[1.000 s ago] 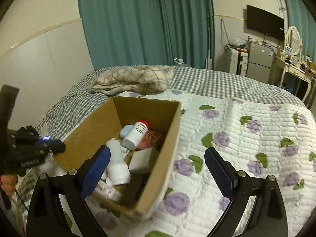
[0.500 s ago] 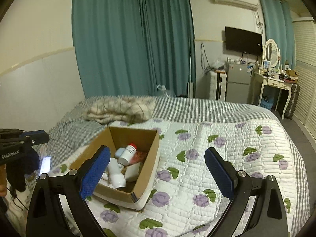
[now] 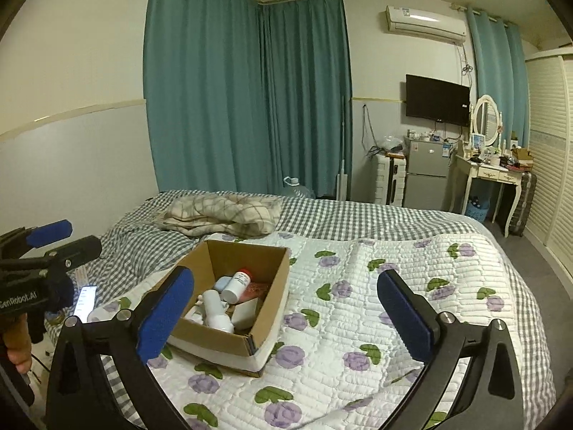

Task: Organize rigid objects

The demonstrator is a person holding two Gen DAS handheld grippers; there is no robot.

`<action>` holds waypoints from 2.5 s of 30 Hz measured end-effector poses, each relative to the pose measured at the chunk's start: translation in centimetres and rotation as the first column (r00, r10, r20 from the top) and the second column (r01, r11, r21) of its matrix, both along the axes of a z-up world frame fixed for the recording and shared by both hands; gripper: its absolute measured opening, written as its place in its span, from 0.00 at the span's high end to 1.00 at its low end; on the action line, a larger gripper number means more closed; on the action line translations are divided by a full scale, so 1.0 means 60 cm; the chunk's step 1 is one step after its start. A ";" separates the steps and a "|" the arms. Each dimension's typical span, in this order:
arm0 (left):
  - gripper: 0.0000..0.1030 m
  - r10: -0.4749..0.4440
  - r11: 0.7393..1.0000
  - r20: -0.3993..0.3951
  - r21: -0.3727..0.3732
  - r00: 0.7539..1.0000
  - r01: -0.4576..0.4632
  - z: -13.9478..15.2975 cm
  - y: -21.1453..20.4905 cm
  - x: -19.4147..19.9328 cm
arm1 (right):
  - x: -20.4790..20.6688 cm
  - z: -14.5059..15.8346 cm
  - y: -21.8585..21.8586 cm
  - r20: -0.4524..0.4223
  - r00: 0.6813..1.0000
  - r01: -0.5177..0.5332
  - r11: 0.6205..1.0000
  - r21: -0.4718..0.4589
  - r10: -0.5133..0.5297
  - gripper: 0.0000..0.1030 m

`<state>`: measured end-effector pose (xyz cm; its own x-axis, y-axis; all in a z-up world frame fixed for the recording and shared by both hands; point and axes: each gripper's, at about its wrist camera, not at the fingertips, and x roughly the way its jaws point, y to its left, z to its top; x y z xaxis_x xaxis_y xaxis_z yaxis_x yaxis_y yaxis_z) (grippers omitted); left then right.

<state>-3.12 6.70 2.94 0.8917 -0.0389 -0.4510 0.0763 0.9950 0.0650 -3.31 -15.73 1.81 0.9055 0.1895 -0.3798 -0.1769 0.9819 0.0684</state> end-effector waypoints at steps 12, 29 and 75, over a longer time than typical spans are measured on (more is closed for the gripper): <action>0.18 0.050 0.998 0.047 0.022 0.998 -0.051 -0.006 -0.006 -0.009 | -0.006 -0.005 -0.001 0.008 1.000 0.007 1.000 0.015 -0.007 0.00; 0.17 0.045 0.998 0.033 0.040 0.998 -0.046 -0.015 -0.008 -0.008 | -0.002 -0.010 0.001 0.003 1.000 0.021 1.000 0.020 -0.021 0.00; 0.17 0.044 0.998 0.001 0.042 0.999 -0.044 -0.030 -0.010 -0.014 | 0.003 -0.027 -0.003 -0.030 0.999 0.016 1.000 0.002 -0.016 0.00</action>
<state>-3.94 6.10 1.13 0.8923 0.0192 -0.4511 0.0329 0.9937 0.1072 -3.14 -15.90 0.18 0.8968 0.1756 -0.4060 -0.1585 0.9845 0.0755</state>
